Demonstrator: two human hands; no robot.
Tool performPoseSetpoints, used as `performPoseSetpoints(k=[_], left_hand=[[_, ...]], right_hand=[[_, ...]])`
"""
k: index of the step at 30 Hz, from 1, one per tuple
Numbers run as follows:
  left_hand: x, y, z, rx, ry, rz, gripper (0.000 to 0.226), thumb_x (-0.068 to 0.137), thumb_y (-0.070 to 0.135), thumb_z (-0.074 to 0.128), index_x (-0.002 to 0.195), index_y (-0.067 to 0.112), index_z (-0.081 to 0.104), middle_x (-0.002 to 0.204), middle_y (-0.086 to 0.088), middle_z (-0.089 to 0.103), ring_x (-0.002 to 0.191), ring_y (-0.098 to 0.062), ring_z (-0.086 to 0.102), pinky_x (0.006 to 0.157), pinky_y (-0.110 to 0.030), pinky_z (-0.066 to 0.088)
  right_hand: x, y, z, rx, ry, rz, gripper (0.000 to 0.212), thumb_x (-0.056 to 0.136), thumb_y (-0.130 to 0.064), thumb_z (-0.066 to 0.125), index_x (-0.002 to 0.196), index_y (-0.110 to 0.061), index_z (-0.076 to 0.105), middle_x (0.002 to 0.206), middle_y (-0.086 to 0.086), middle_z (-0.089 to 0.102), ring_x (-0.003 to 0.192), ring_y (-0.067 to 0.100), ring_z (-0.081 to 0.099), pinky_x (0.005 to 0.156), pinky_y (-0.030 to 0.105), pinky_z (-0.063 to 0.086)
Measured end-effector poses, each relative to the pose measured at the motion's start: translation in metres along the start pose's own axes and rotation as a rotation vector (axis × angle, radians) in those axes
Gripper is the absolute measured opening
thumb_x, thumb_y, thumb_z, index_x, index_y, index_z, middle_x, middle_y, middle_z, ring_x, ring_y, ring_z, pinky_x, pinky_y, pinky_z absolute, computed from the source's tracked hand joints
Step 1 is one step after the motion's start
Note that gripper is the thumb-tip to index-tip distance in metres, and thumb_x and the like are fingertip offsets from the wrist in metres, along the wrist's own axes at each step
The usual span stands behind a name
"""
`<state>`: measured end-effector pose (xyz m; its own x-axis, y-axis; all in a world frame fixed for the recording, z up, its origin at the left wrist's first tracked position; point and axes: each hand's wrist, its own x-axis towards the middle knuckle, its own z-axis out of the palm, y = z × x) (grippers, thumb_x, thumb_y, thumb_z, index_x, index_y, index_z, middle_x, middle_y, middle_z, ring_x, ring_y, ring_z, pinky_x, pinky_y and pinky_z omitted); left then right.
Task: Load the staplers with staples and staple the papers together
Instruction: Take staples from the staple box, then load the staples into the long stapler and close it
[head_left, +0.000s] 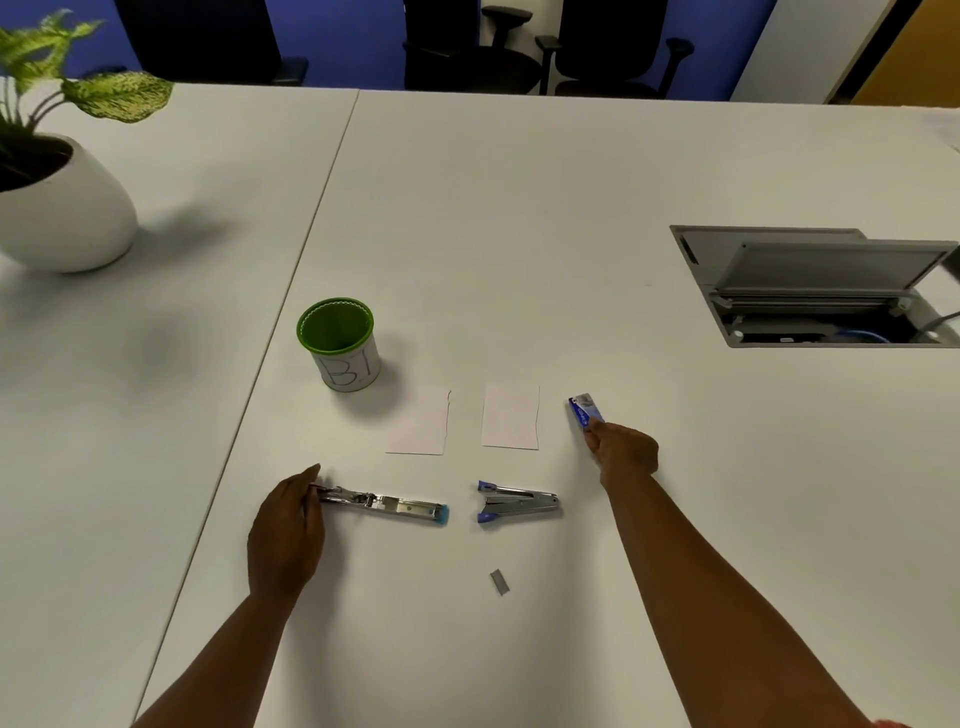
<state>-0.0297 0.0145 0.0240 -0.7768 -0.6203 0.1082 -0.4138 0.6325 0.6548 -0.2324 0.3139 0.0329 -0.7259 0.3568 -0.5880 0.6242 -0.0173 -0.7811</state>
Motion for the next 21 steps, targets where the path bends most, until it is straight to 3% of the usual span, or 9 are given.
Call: performPoseSetpoints(k=[2,4,6,8,13,16,18,21], left_hand=[[-0.001,0.003,-0.002,-0.040,0.022,-0.016,0.032,0.091,-0.001,0.046,0.118,0.006,0.061,0.113,-0.012,0.065,0.106,-0.031,0.060,0.086,-0.037,0.045],[0.000,0.003,-0.002,-0.070,0.050,-0.028,0.033,0.091,-0.002,0.045,0.118,0.007,0.061,0.113,-0.012,0.066,0.105,-0.031,0.061,0.086,-0.036,0.044],[0.001,0.001,-0.001,-0.089,0.080,-0.051,0.034,0.091,-0.002,0.044,0.119,0.008,0.060,0.113,-0.012,0.066,0.104,-0.031,0.061,0.087,-0.035,0.044],[0.003,-0.002,0.000,-0.118,0.103,-0.097,0.034,0.092,-0.001,0.043,0.119,0.008,0.060,0.114,-0.013,0.066,0.106,-0.030,0.060,0.089,-0.032,0.042],[0.005,0.004,-0.002,-0.236,0.139,-0.235,0.036,0.092,-0.003,0.040,0.119,0.006,0.061,0.116,-0.016,0.065,0.111,-0.030,0.059,0.096,-0.027,0.038],[0.004,0.009,-0.006,-0.308,0.159,-0.284,0.035,0.093,-0.002,0.040,0.121,0.005,0.059,0.115,-0.017,0.066,0.111,-0.029,0.060,0.094,-0.023,0.037],[0.004,0.010,-0.008,-0.308,0.170,-0.291,0.035,0.093,-0.002,0.040,0.122,0.005,0.058,0.114,-0.017,0.066,0.110,-0.029,0.060,0.093,-0.024,0.038],[0.006,0.001,-0.008,-0.323,0.164,-0.334,0.035,0.092,-0.002,0.039,0.120,0.006,0.058,0.113,-0.017,0.067,0.108,-0.030,0.062,0.097,-0.034,0.042]], right_hand=[[-0.003,0.002,-0.002,-0.088,-0.003,-0.058,0.023,0.084,-0.016,0.065,0.063,-0.011,0.057,0.047,-0.006,0.062,0.051,0.009,0.061,0.063,0.023,0.048],[-0.009,0.004,-0.002,-0.219,0.104,-0.146,0.017,0.080,-0.022,0.071,0.082,-0.006,0.064,0.073,0.006,0.070,0.072,0.023,0.066,0.071,0.030,0.051],[-0.024,0.006,0.002,-0.300,0.227,-0.313,0.025,0.079,-0.017,0.071,0.099,-0.004,0.065,0.098,0.015,0.069,0.091,0.032,0.064,0.080,0.034,0.048],[-0.048,0.005,0.011,-0.346,0.227,-0.571,0.019,0.078,-0.011,0.069,0.096,-0.003,0.067,0.098,0.016,0.067,0.091,0.032,0.062,0.076,0.030,0.044],[-0.105,0.027,0.052,-0.516,-0.312,-0.937,0.011,0.075,-0.014,0.072,0.084,-0.008,0.071,0.082,0.010,0.069,0.073,0.020,0.062,0.071,0.022,0.043],[-0.125,0.048,0.070,-0.819,-0.607,-1.072,0.029,0.077,-0.025,0.070,0.100,-0.008,0.069,0.098,0.012,0.068,0.092,0.027,0.061,0.081,0.027,0.041],[-0.133,0.061,0.079,-1.041,-0.705,-1.115,0.041,0.080,-0.027,0.068,0.115,-0.006,0.062,0.113,0.015,0.062,0.108,0.029,0.054,0.091,0.034,0.040],[-0.140,0.073,0.088,-1.247,-0.692,-1.139,0.040,0.085,-0.022,0.061,0.119,-0.002,0.056,0.118,0.016,0.057,0.112,0.031,0.048,0.092,0.038,0.039]])
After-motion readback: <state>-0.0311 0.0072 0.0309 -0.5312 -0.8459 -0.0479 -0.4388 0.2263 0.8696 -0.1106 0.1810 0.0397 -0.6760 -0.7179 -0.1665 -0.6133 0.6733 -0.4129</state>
